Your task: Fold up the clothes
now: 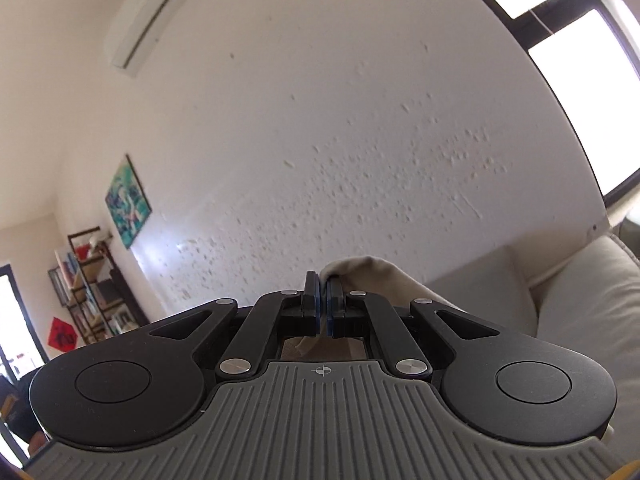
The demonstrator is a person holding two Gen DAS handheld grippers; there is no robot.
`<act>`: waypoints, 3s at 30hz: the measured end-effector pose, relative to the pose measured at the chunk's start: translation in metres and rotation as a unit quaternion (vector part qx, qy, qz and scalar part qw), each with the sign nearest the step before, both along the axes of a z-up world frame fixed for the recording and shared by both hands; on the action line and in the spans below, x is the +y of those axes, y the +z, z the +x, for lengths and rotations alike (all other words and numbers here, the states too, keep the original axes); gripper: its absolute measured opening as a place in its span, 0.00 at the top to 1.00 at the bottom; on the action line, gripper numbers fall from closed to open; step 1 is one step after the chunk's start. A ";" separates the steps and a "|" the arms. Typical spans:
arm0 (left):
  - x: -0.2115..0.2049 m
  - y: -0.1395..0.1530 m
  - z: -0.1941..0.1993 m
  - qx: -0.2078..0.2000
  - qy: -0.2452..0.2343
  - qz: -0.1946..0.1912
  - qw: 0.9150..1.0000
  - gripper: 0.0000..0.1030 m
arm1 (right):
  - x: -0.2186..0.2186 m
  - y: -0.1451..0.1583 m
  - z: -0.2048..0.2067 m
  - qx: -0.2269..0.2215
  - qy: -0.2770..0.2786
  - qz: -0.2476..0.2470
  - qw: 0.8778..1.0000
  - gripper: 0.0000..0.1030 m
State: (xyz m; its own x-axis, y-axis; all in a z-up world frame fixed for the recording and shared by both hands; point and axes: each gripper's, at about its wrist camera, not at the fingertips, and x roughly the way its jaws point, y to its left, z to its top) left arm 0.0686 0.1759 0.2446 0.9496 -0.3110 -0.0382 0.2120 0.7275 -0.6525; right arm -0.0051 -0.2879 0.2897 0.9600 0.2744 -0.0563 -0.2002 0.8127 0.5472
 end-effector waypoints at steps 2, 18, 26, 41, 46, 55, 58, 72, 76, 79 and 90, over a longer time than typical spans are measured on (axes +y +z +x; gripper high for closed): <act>-0.005 -0.018 0.050 0.056 0.011 0.004 0.998 0.99 | 0.002 -0.027 0.058 0.060 -0.006 -0.008 0.998 0.98; -0.017 -0.050 0.068 0.029 0.035 0.060 0.997 0.99 | 0.012 -0.041 0.120 0.025 -0.065 -0.084 0.994 0.98; 0.001 -0.261 0.030 0.267 0.074 -0.017 0.961 0.99 | 0.016 -0.265 0.114 0.247 -0.047 -0.040 0.967 0.98; 0.006 -0.273 -0.018 0.286 0.069 0.053 0.954 0.99 | 0.007 -0.330 0.043 0.335 -0.049 0.004 0.941 0.98; 0.000 -0.279 -0.015 0.318 0.079 0.103 0.939 0.98 | 0.007 -0.331 0.019 0.353 -0.044 -0.005 0.934 0.99; -0.053 -0.277 -0.038 0.326 0.084 0.244 0.909 0.64 | -0.001 -0.362 -0.005 0.360 -0.022 0.032 0.932 0.86; -0.077 -0.276 -0.053 0.281 0.056 0.275 0.918 0.59 | -0.002 -0.368 -0.006 0.344 -0.019 0.036 0.938 0.71; -0.114 -0.328 -0.015 0.291 -0.062 0.235 0.925 0.56 | -0.016 -0.394 0.001 0.324 0.025 0.097 0.941 0.58; -0.111 -0.329 -0.016 0.290 -0.060 0.224 0.929 0.52 | -0.020 -0.400 0.006 0.323 0.033 0.133 0.937 0.58; -0.110 -0.329 -0.016 0.287 -0.062 0.220 0.930 0.51 | -0.019 -0.405 0.015 0.323 0.040 0.165 0.931 0.59; -0.105 -0.331 -0.018 0.281 -0.065 0.200 0.936 0.51 | -0.004 -0.416 0.039 0.296 0.020 0.179 0.938 0.66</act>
State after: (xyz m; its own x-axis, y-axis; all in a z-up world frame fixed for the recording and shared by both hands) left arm 0.0509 0.0706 -0.0863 0.6993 -0.2761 -0.6593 0.0201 0.9296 -0.3680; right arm 0.0337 -0.2924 -0.1265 0.7782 0.4121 -0.4740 0.1986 0.5545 0.8081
